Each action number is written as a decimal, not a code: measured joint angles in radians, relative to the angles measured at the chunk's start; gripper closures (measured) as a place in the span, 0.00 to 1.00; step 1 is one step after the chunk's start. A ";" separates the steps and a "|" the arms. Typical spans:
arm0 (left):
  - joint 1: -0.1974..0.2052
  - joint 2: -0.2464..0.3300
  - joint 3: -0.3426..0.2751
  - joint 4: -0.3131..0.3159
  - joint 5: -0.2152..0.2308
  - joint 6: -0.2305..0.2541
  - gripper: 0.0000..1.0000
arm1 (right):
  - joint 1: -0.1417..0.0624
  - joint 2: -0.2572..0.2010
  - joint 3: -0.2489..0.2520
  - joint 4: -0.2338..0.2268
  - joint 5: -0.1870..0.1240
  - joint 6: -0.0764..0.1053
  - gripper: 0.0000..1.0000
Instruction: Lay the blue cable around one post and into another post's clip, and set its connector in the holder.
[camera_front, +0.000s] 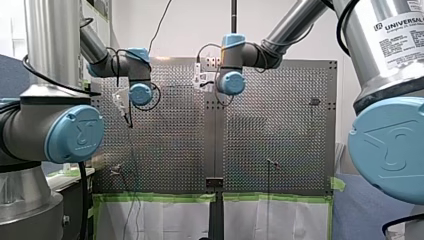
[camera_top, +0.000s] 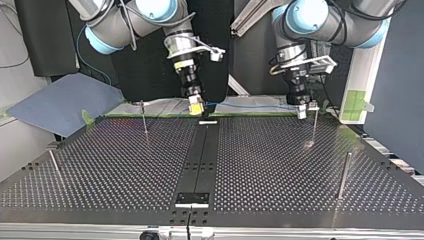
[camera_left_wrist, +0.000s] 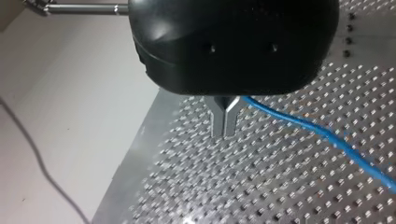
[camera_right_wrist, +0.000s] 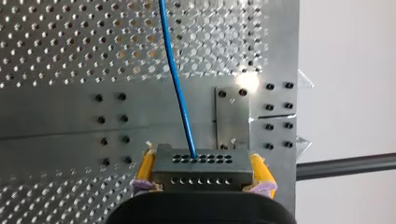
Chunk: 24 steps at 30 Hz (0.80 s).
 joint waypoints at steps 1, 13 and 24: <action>0.007 0.007 0.000 -0.007 0.001 -0.005 1.00 | 0.001 0.000 -0.005 0.003 -0.004 -0.001 1.00; 0.101 0.075 0.009 -0.036 0.002 -0.051 1.00 | 0.013 0.003 -0.065 0.052 -0.024 -0.004 1.00; 0.155 0.073 0.077 -0.071 0.018 -0.075 1.00 | 0.024 0.005 -0.106 0.065 -0.034 -0.004 1.00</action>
